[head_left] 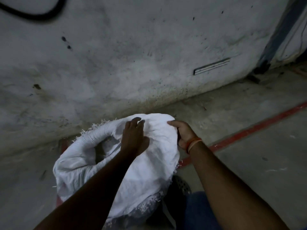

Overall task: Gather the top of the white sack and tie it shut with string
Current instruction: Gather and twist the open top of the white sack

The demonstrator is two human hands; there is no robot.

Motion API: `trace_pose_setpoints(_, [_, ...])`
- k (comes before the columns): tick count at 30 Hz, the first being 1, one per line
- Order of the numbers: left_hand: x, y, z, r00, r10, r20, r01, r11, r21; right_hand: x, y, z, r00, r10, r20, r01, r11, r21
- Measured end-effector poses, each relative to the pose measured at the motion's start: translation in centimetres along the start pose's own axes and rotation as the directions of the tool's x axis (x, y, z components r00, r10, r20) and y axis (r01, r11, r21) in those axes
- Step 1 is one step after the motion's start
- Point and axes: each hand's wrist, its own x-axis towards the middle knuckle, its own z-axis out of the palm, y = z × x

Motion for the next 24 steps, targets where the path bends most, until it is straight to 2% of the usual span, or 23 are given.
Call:
trace_pose_setpoints(2, [1.5, 0.7, -1.4, 0.999, 0.04, 0.019, -0.037, 0.988, -0.153, -0.3, -2.0, 0.8, 0.998, 0.003, 0.067, -0.004, 1.0, 0.012])
trace_pose_setpoints(5, [2.8, 2.0, -3.4, 0.991, 0.121, 0.052, -0.099, 0.945, -0.312, -0.8, -4.6, 1.9, 0.993, -0.113, 0.037, 0.114, 0.993, -0.039])
trace_pose_setpoints(9, [3.0, 3.1, -4.2, 0.978, 0.201, 0.052, -0.168, 0.911, -0.376, -1.6, -7.4, 2.4, 0.96, -0.278, 0.013, 0.268, 0.909, -0.318])
trace_pose_setpoints(11, [2.8, 3.6, -4.7, 0.978, 0.193, 0.073, -0.147, 0.899, -0.412, -2.4, -8.2, 3.0, 0.92, -0.391, 0.025, 0.356, 0.808, -0.47])
trace_pose_setpoints(12, [2.6, 3.9, -5.0, 0.982, 0.182, 0.053, -0.143, 0.895, -0.422, -3.1, -8.4, 3.4, 0.878, -0.476, 0.04, 0.416, 0.722, -0.552])
trace_pose_setpoints(14, [2.5, 4.5, -5.8, 0.987, 0.154, -0.057, -0.163, 0.893, -0.42, -4.9, -8.5, 4.3, 0.749, -0.65, 0.128, 0.528, 0.469, -0.707])
trace_pose_setpoints(16, [2.8, 4.8, -6.8, 0.976, 0.126, -0.18, -0.187, 0.904, -0.385, -6.0, -8.2, 5.0, 0.643, -0.725, 0.248, 0.605, 0.283, -0.744])
trace_pose_setpoints(18, [3.4, 5.2, -8.2, 0.963, 0.126, -0.236, -0.208, 0.908, -0.364, -6.7, -8.0, 5.5, 0.594, -0.729, 0.341, 0.667, 0.209, -0.715])
trace_pose_setpoints(21, [4.6, 5.3, -9.6, 0.934, 0.27, -0.236, -0.322, 0.919, -0.227, -7.2, -7.8, 5.9, 0.535, -0.727, 0.43, 0.727, 0.136, -0.674])
trace_pose_setpoints(22, [4.9, 5.3, -9.9, 0.939, 0.278, -0.203, -0.315, 0.931, -0.183, -7.4, -7.7, 5.9, 0.524, -0.735, 0.43, 0.725, 0.121, -0.678])
trace_pose_setpoints(24, [5.1, 5.7, -10.9, 0.979, 0.193, -0.072, -0.202, 0.968, -0.15, -7.6, -7.6, 5.6, 0.516, -0.759, 0.398, 0.716, 0.126, -0.687])
